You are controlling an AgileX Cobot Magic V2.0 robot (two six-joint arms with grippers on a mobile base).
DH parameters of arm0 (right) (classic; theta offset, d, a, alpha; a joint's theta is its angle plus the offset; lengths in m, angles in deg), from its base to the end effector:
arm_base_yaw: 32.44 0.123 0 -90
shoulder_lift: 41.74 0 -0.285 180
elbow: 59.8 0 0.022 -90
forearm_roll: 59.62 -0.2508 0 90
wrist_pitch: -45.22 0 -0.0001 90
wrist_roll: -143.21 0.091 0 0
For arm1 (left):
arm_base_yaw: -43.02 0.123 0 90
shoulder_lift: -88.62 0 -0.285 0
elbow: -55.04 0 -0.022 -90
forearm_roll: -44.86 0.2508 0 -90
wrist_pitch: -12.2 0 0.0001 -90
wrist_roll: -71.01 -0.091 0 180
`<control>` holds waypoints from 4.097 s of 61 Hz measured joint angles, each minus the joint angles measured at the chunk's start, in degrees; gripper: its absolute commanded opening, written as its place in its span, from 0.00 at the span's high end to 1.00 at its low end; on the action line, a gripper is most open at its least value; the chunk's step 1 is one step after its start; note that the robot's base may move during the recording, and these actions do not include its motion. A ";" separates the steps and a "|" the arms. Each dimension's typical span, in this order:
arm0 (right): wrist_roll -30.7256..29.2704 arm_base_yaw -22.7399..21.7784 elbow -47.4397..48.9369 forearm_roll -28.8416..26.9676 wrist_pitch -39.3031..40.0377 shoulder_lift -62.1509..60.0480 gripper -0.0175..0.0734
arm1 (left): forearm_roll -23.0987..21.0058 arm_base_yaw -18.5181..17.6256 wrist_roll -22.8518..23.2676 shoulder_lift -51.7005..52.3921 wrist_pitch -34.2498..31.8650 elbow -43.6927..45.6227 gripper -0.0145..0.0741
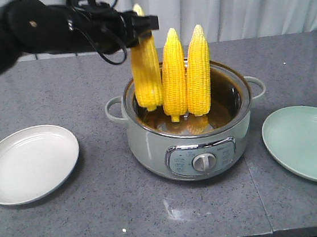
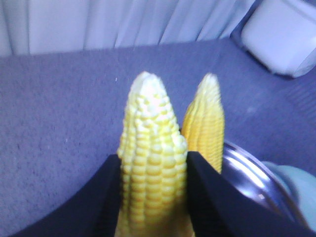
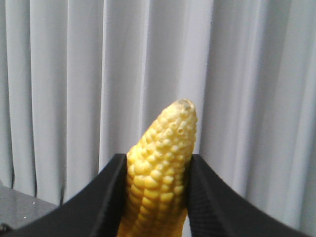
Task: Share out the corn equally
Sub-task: 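Grasp a corn cob with each gripper and lift it out of the pot, then carry left cob toward cream plate, right cob toward green plate, then lower each held cob onto its plate and open both grippers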
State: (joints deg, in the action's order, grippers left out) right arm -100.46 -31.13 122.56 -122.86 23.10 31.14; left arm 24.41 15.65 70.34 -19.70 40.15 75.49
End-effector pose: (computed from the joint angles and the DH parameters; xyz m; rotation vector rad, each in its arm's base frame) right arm 0.2290 0.0359 0.5133 -0.3267 1.3871 0.2286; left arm 0.3672 -0.2069 0.3878 0.2838 2.0321 -0.6616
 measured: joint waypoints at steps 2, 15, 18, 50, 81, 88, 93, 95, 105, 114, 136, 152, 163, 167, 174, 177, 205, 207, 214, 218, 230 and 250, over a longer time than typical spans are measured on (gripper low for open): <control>0.82 0.00 0.00 0.00 -0.53 0.00 0.81 | 0.75 0.00 0.00 2.11 0.06 0.00 0.85; 5.40 0.00 0.00 3.34 -5.59 -0.80 0.81 | 11.50 0.00 0.00 17.27 5.68 0.17 0.84; 8.26 0.00 0.00 5.70 -6.71 -1.27 0.81 | 15.43 0.00 0.05 20.47 8.40 0.35 0.84; 58.75 0.00 0.00 66.35 -26.47 -0.27 0.80 | 51.87 0.00 12.62 25.37 39.91 0.49 0.84; 58.22 -6.75 0.00 67.01 -32.68 23.40 0.74 | 47.70 9.07 13.05 12.64 39.91 0.38 0.84; 53.96 -10.93 0.00 60.30 -33.75 26.40 0.74 | 45.15 11.04 12.67 10.93 39.86 0.38 0.84; 50.30 -12.51 0.00 55.17 -34.88 27.54 0.73 | 43.38 12.17 12.23 9.57 39.81 0.38 0.84; 48.91 -12.78 0.00 53.70 -35.40 27.89 0.73 | 42.69 12.65 12.19 9.02 39.81 0.38 0.84; 46.11 -12.94 0.00 51.27 -36.59 29.60 0.68 | 39.52 14.44 12.07 6.95 39.81 0.38 0.84; 44.81 -12.94 0.00 50.88 -36.78 31.49 0.52 | 37.34 14.73 11.42 5.25 39.81 0.38 0.84; 45.11 -12.94 0.00 50.83 -35.93 33.28 0.12 | 35.05 14.73 10.93 2.09 39.93 0.38 0.84; 47.30 -12.94 1.89 51.85 -35.81 32.98 0.17 | 34.82 14.73 10.93 -1.14 42.32 0.38 0.83; 47.87 -12.94 2.76 51.85 -36.31 31.09 0.18 | 34.82 14.73 10.93 -2.42 42.20 0.38 0.83; 47.92 -12.94 2.76 51.85 -36.43 30.36 0.18 | 34.82 14.73 10.93 -2.97 41.70 0.38 0.83; 48.11 -12.94 2.76 51.85 -36.53 29.16 0.18 | 34.82 14.73 10.93 -4.43 41.04 0.38 0.83; 48.13 -12.94 2.76 51.74 -36.53 28.56 0.18 | 34.82 14.73 10.88 -5.16 40.97 0.38 0.83; 48.25 -12.94 2.76 51.10 -36.48 26.58 0.18 | 34.42 14.73 10.52 -6.80 41.40 0.38 0.59; 48.25 -12.94 2.76 51.08 -36.48 26.58 0.18 | 34.37 14.73 10.52 -6.80 41.39 0.38 0.55; 48.25 -12.94 2.76 51.03 -36.48 26.58 0.18 | 34.37 14.73 10.58 -6.80 42.03 0.38 0.42; 48.25 -12.94 2.76 51.03 -36.48 26.58 0.18 | 34.37 14.73 11.05 -6.80 42.39 0.38 0.36; 48.25 -12.94 2.76 50.97 -36.48 26.58 0.18 | 34.37 14.73 12.03 -6.80 42.76 0.38 0.28; 48.27 -12.94 2.76 50.21 -35.73 25.28 0.18 | 34.37 14.73 12.03 -6.74 42.93 0.38 0.28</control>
State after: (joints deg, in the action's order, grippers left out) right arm -52.20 -44.06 125.32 -72.65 -12.63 56.43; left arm 58.77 30.38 82.38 -26.44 83.09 75.87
